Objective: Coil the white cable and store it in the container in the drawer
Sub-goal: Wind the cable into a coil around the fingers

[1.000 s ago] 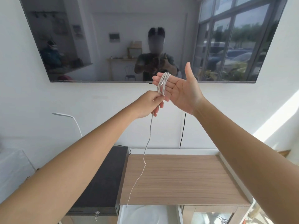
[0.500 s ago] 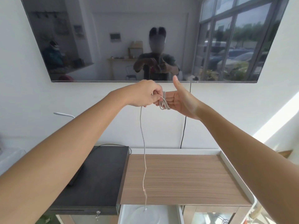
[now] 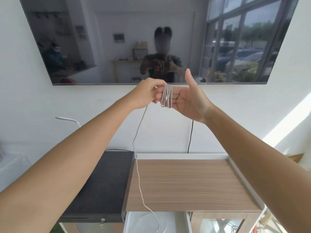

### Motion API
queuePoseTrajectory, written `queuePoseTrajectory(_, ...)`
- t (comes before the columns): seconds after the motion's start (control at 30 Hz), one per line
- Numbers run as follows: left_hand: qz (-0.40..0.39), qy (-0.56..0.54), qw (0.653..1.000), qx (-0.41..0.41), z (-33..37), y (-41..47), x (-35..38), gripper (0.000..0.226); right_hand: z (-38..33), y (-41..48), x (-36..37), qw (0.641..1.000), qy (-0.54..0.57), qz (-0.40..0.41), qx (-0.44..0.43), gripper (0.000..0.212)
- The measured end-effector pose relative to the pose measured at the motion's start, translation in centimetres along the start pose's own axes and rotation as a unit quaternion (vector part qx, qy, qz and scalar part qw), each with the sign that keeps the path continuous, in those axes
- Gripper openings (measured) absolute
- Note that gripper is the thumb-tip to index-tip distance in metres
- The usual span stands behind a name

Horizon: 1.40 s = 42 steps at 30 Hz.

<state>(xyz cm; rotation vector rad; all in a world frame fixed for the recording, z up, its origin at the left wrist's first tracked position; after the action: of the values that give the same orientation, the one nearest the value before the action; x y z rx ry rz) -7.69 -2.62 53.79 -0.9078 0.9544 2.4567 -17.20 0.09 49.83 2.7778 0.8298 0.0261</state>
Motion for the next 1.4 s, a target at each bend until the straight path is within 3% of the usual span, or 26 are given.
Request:
queuePoseTrajectory(0.2,-0.005,-0.049,0.998,-0.047,-1.0,-1.0,3.2,0.027,-2.3,0.4,-1.3,0.993,0.085,0.063,-0.057,0.098)
queuePoseTrajectory(0.37,-0.047,0.037,0.997,-0.040,-0.4,-1.8,3.9,0.028,-1.9,0.4,-3.4,0.988,-0.066,0.132,-0.037,0.095)
queuePoseTrajectory(0.47,-0.070,0.124,0.990,-0.021,0.3,-1.9,2.8,0.023,-0.8,0.2,-3.6,0.980,-0.158,0.120,0.000,0.095)
queuePoseTrajectory(0.6,-0.043,0.147,0.988,-0.010,0.9,-1.6,-0.5,0.022,1.1,-0.3,-3.1,0.968,-0.230,0.087,0.047,0.095)
queuePoseTrajectory(0.77,-0.010,0.159,0.987,-0.010,0.1,-1.1,-1.8,0.015,2.8,-0.3,-1.0,0.976,-0.198,0.034,0.085,0.100)
queuePoseTrajectory(0.93,0.014,-0.026,0.999,-0.026,-1.4,-1.9,-1.0,0.017,2.2,-0.3,1.5,0.996,-0.044,-0.031,0.065,0.107)
queuePoseTrajectory(1.0,0.013,-0.090,0.995,-0.046,-2.4,-2.6,0.0,0.030,1.3,-0.1,2.8,0.997,0.032,-0.058,0.043,0.108)
queuePoseTrajectory(1.07,0.029,-0.104,0.991,-0.077,-3.3,-2.9,0.8,0.045,0.4,0.3,3.2,0.994,0.099,-0.044,0.011,0.107)
queuePoseTrajectory(1.17,0.031,-0.096,0.991,-0.085,-2.9,-2.9,1.9,0.033,-0.9,0.9,2.4,0.989,0.143,0.000,-0.036,0.104)
queuePoseTrajectory(1.3,-0.008,-0.069,0.995,-0.068,-2.5,-3.2,2.6,0.031,-1.4,1.4,0.6,0.992,0.108,0.056,-0.045,0.101)
queuePoseTrajectory(1.4,-0.038,0.014,0.998,-0.053,-2.2,-3.5,2.8,0.029,-1.1,1.4,-0.8,0.993,0.057,0.097,-0.036,0.100)
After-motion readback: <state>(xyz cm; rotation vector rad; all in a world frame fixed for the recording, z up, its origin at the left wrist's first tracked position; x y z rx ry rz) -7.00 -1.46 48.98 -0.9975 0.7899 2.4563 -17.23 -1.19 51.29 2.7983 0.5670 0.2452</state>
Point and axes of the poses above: each hand's wrist, its own y-axis towards the middle knuckle, its own x-axis out of the palm, z = x × y, the point moved 9 cm from there along y, towards the middle knuckle, and after that the axes turned 4 degrees about -y, right-handed, at the moved point
